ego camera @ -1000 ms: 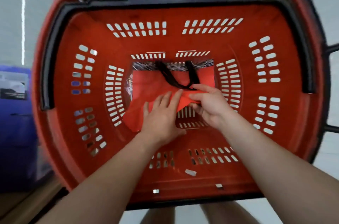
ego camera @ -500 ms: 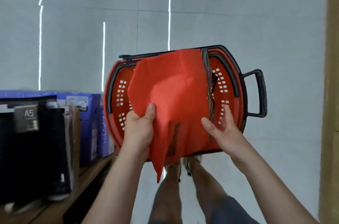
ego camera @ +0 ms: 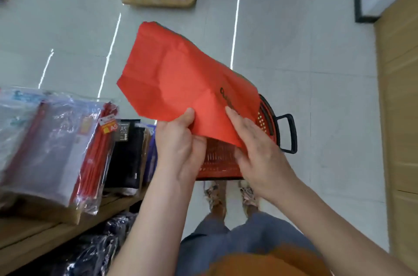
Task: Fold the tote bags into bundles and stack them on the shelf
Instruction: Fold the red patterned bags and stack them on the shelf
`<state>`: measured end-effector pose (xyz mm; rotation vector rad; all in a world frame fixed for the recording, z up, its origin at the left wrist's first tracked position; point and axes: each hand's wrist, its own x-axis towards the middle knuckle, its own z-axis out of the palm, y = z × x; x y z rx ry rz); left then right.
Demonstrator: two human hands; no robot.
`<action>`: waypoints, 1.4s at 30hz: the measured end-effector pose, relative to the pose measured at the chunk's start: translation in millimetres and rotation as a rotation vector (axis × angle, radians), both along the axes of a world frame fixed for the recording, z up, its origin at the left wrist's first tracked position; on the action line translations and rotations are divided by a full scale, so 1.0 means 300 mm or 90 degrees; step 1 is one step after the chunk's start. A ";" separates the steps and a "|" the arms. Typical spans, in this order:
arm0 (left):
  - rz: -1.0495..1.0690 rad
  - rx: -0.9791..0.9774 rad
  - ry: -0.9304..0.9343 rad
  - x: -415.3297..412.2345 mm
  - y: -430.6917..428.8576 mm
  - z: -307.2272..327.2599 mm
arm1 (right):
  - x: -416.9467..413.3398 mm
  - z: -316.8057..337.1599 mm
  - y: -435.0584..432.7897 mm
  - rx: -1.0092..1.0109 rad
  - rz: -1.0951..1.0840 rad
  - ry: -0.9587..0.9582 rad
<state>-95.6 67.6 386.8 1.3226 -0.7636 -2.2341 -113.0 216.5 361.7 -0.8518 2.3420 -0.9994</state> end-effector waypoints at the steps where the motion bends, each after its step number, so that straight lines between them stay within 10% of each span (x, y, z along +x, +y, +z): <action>1: 0.003 0.008 0.021 0.009 0.017 0.045 | -0.013 0.009 0.027 -0.061 -0.055 0.045; 10: -0.230 -0.406 0.187 0.357 -0.018 0.368 | -0.261 0.351 0.189 -0.159 0.045 0.282; 16: -0.198 -0.957 -0.419 0.512 0.025 0.461 | -0.334 0.569 0.175 -0.329 0.043 0.173; 20: -0.062 -0.872 -0.274 0.626 0.071 0.495 | -0.328 0.606 0.128 -0.424 0.033 -0.078; 25: 0.092 -0.810 -0.237 0.813 0.149 0.528 | -0.193 0.545 0.076 -0.215 0.260 -0.231; 34: 0.260 -0.849 -0.579 1.437 0.430 0.505 | 0.336 0.519 -0.031 -0.064 0.309 0.390; 38: 0.271 -0.790 -0.757 1.739 0.579 0.538 | 0.590 0.601 -0.063 -0.135 0.392 -0.019; 42: 0.442 -0.532 -0.526 1.942 0.764 0.568 | 0.800 0.660 -0.071 -0.140 0.530 -0.343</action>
